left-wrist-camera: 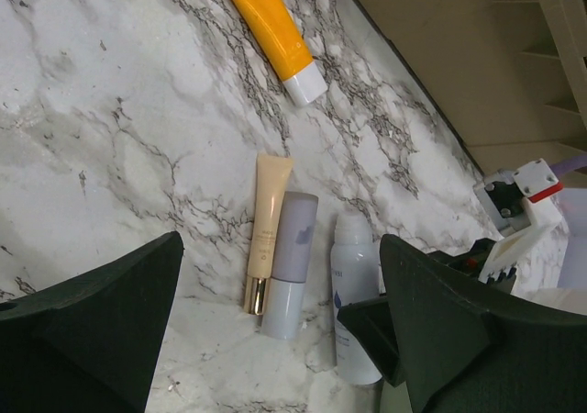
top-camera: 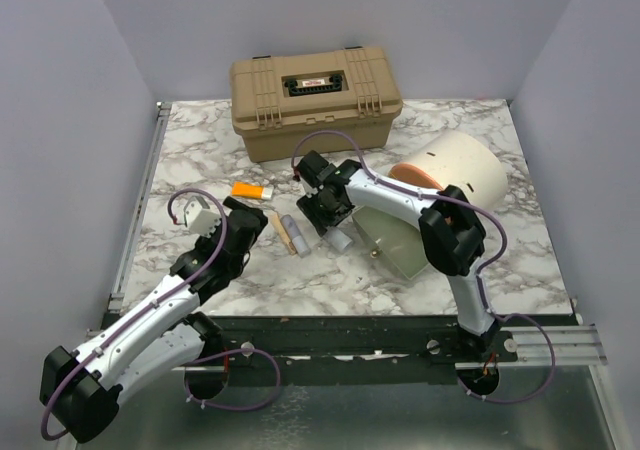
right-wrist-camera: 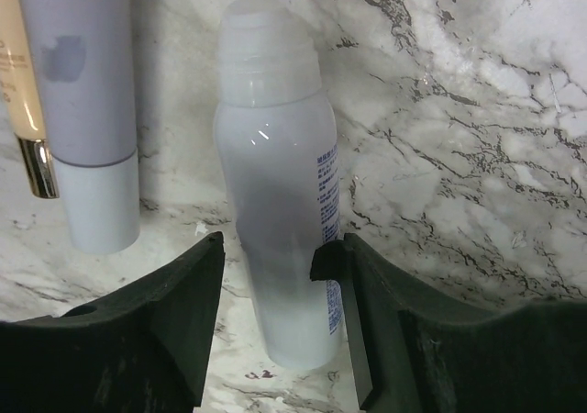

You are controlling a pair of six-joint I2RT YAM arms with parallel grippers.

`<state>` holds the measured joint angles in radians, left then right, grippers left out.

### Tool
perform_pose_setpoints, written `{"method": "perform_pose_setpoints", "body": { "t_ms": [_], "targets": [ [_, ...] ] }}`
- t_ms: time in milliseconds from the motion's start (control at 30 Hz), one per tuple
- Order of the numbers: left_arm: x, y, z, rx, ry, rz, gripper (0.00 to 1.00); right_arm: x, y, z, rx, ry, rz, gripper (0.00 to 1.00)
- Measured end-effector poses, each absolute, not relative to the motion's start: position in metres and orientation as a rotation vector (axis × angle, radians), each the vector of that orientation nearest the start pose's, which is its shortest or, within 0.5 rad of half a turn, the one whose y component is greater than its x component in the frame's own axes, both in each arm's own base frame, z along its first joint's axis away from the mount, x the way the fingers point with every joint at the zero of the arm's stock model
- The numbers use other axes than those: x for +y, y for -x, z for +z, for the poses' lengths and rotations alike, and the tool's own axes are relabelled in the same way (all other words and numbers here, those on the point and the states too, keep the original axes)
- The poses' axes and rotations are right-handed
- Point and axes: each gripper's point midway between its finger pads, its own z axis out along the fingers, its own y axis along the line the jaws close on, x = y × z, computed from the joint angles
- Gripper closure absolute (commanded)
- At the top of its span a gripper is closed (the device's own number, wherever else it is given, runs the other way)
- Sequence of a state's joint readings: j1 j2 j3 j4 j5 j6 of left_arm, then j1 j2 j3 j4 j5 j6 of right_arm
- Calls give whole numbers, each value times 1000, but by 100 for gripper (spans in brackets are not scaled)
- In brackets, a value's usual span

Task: Organize the makeup
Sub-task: Pick up the makeup from the center of the board.

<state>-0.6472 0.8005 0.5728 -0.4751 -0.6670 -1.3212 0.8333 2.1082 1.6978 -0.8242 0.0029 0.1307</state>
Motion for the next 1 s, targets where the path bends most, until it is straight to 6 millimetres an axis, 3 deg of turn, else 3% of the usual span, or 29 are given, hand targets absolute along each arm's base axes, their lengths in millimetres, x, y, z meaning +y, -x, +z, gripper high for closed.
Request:
{"method": "perform_pose_setpoints", "body": {
  "t_ms": [167, 467, 600, 667, 833, 1000],
  "targets": [
    [-98, -257, 147, 1863, 1020, -422, 11, 333, -297, 43, 2654, 984, 163, 48],
    [-98, -257, 153, 1853, 1001, -435, 12, 337, -296, 40, 2648, 996, 151, 49],
    [-97, -256, 161, 1828, 1002, -464, 12, 344, -295, 39, 2638, 1009, 157, 48],
    [-97, -255, 163, 1821, 1003, -473, 12, 347, -294, 39, 2633, 1012, 161, 42],
    [-97, -255, 162, 1826, 998, -467, 12, 349, -294, 34, 2638, 1010, 161, 41],
    [-97, -256, 161, 1829, 998, -463, 12, 348, -294, 30, 2643, 1009, 158, 55]
  ]
}}
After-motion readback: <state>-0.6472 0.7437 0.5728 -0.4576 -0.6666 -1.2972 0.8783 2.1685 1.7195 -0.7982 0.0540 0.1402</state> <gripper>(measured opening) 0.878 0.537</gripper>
